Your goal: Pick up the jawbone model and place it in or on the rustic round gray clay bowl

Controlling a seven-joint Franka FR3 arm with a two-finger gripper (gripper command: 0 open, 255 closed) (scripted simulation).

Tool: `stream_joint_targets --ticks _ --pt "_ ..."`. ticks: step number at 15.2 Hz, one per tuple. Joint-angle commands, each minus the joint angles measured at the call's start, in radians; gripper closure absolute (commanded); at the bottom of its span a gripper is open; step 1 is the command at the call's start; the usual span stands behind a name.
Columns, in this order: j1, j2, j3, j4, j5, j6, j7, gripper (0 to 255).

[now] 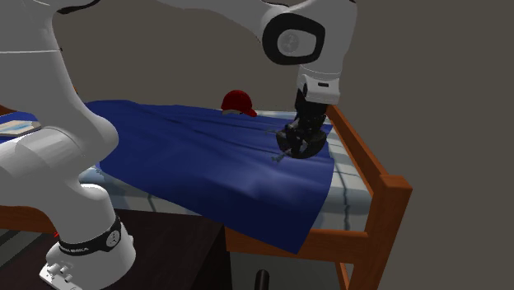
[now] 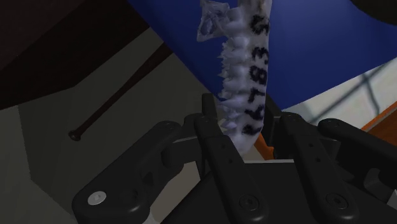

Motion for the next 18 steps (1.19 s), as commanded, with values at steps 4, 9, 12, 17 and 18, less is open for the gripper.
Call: stream_joint_targets --ticks 4,9,12,17,18 --pt "-0.002 -0.019 -0.002 0.047 0.001 -0.065 0.008 255" --pt "0.020 0.015 0.021 0.115 -0.010 -0.091 0.064 255" --pt "0.059 0.083 0.054 0.189 -0.036 -0.086 0.143 255" --pt "0.136 0.217 0.094 0.340 -0.097 -0.093 0.274 255" --pt "0.154 0.246 0.099 0.375 -0.111 -0.097 0.300 255"
